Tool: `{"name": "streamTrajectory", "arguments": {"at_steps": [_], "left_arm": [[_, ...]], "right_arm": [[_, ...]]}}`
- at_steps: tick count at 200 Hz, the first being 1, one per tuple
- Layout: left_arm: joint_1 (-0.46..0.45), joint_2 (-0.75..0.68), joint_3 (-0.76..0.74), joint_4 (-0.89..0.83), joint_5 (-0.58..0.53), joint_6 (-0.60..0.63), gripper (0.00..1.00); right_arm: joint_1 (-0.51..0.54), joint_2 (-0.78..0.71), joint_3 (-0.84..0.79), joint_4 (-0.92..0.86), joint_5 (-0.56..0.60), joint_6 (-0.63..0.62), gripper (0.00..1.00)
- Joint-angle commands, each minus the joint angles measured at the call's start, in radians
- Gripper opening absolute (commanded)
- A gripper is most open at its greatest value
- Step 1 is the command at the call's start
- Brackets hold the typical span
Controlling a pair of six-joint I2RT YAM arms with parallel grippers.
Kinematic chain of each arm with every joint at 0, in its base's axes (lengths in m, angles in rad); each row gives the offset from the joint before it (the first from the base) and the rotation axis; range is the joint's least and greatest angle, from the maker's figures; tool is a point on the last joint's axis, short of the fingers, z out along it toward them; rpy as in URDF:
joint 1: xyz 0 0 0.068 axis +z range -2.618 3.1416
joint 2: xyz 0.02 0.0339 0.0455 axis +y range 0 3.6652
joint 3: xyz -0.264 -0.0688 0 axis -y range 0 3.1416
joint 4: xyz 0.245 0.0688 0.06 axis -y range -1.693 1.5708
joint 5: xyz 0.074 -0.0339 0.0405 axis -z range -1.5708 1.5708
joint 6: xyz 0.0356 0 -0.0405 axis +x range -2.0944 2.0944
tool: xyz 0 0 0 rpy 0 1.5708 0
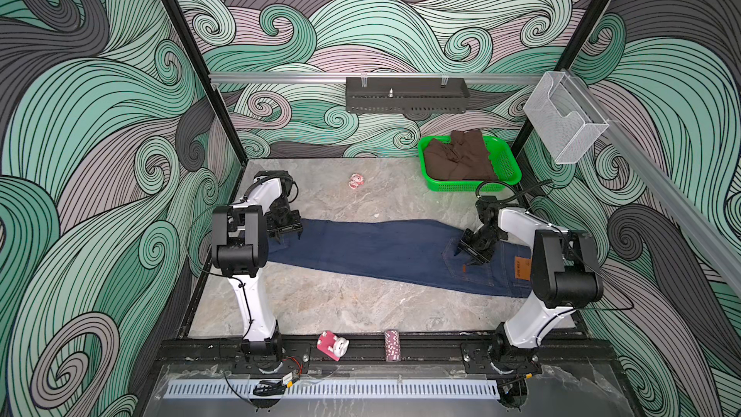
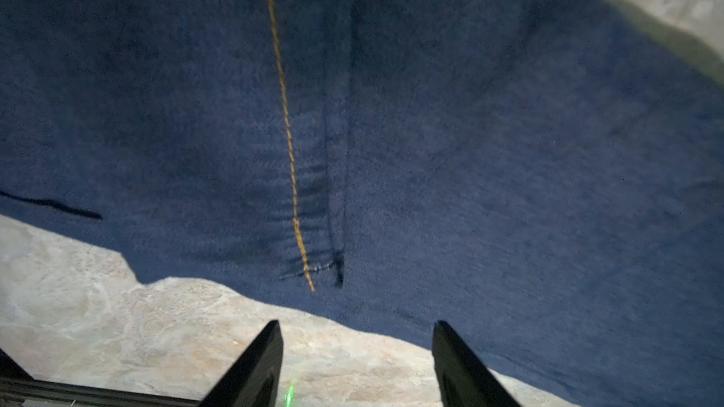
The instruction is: Fold and stack the trousers
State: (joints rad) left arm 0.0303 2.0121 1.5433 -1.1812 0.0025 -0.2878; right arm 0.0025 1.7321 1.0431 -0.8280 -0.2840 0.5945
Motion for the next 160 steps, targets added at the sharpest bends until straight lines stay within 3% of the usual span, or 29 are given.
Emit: {"name": "streamTrajectory", "arguments": {"at_steps": [1,25,79,103,130,160], "left_arm": [[0.005,0.031,0.021,0.040,-0.047,-0.012,0.65],[0.006,0.073,0.050,0.045,-0.095,0.009,0.65],[0.008,0.179,0.136,0.004,-0.091,0.010,0.62],[0.021,0.185,0.138,-0.016,-0.115,0.014,0.52],[0.044,0.183,0.136,-0.037,-0.148,0.025,0.34],[0.061,0.198,0.146,-0.060,-0.162,0.038,0.27]], "right_arm": [[0.009,-0.015,-0.002,-0.002,0.007,0.005,0.47],[0.009,-0.029,-0.013,-0.003,0.014,0.005,0.47],[0.009,-0.039,-0.038,-0.001,0.020,0.002,0.47],[0.008,-0.046,-0.041,-0.003,0.021,0.001,0.47],[0.009,-0.047,-0.043,-0.002,0.022,0.001,0.47],[0.010,-0.043,-0.040,-0.002,0.020,-0.001,0.47]]}}
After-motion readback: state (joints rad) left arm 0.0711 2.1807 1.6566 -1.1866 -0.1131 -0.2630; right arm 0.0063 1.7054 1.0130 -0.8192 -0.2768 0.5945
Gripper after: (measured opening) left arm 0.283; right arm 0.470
